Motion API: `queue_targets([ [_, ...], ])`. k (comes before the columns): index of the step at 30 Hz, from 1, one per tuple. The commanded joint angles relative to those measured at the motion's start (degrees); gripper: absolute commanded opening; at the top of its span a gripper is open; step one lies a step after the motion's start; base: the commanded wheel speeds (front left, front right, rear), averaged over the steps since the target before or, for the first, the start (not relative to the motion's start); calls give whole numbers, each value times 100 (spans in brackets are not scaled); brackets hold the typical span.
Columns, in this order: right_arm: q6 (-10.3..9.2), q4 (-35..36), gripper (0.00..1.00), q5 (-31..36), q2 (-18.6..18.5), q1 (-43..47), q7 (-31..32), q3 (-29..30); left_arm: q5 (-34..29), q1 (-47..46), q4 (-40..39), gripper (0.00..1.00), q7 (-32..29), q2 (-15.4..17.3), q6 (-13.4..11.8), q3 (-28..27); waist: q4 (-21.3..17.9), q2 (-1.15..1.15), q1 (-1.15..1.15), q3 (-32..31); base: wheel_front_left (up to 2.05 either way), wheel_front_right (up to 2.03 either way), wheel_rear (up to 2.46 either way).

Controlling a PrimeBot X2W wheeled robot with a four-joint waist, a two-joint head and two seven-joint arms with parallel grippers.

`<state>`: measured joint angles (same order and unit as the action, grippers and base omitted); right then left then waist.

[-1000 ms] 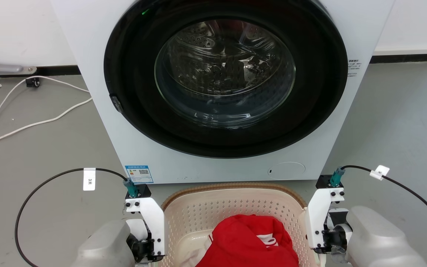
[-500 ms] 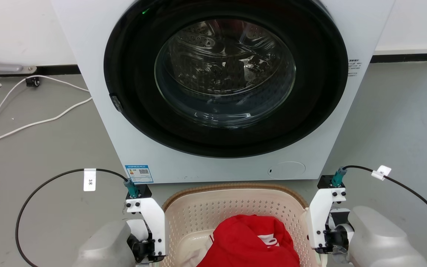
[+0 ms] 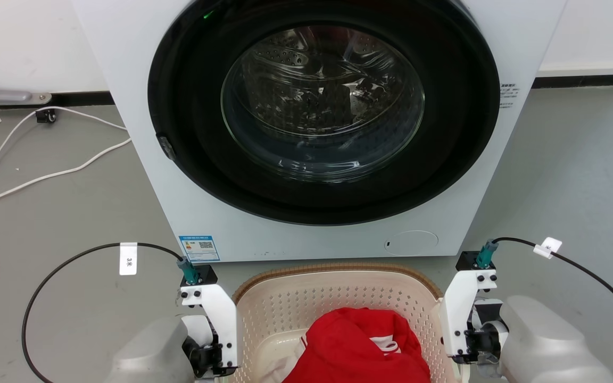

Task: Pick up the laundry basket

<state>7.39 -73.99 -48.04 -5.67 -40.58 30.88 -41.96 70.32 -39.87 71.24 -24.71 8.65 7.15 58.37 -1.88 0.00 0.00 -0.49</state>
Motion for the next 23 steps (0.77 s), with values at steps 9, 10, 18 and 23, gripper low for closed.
queue_targets([
  [9,20,23,0,-54,56,11,21,34,66,12,-29,0,14,-43,61,53,-3,0,0,18,0,0,0],
  [10,20,23,0,-55,56,13,23,37,72,10,-30,0,16,-46,61,58,-2,0,0,19,0,0,0],
  [18,20,24,0,-54,62,39,42,55,100,45,-11,0,1,-68,61,100,-6,0,0,20,0,0,0],
  [23,20,25,0,-45,69,50,32,64,131,44,-7,0,24,-77,61,117,-12,0,0,21,0,0,0],
])
